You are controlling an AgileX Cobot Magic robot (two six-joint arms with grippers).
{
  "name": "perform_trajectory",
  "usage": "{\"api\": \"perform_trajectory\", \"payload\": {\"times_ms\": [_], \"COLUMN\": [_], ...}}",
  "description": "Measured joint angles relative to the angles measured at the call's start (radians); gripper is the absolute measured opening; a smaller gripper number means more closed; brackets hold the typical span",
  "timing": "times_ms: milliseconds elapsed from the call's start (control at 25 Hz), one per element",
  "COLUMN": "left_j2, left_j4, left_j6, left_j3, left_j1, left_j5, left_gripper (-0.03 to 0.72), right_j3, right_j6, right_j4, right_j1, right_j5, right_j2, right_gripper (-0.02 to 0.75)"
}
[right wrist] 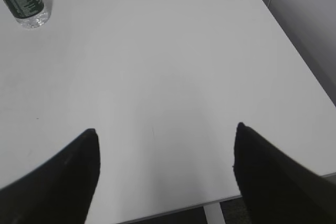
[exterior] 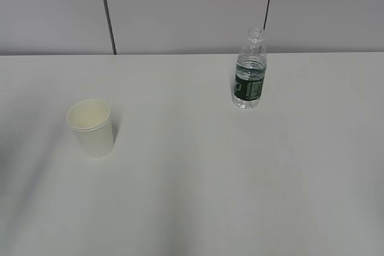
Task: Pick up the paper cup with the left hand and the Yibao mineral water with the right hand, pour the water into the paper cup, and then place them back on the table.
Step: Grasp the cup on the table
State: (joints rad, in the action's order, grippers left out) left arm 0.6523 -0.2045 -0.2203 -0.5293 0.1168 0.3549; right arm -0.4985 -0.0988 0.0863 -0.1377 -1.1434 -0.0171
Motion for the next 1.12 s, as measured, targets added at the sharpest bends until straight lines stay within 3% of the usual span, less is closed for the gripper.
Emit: {"api": "perform_trajectory", "payload": {"times_ms": [240, 760, 1120], "left_j2": [0.191, 0.565, 0.839], "left_j4": [0.016, -0.03, -0.013], "left_j6": [-0.003, -0.003, 0.075], "left_j3": [0.093, 0.291, 0.291], "left_j1": [0.124, 0.32, 0.352], "left_j5": [-0.273, -0.841, -1.086], "left_gripper": [0.518, 0.518, 0.518], "right_j3": [0.0, 0.0, 0.0], "right_j6": [0.0, 0.0, 0.0], "right_j4": [0.0, 0.0, 0.0], "right_j1": [0.0, -0.002, -0.002], "right_j5": [0.0, 0.0, 0.0], "right_j2": [0.0, 0.0, 0.0], "right_gripper": [0.586, 0.586, 0.586]}}
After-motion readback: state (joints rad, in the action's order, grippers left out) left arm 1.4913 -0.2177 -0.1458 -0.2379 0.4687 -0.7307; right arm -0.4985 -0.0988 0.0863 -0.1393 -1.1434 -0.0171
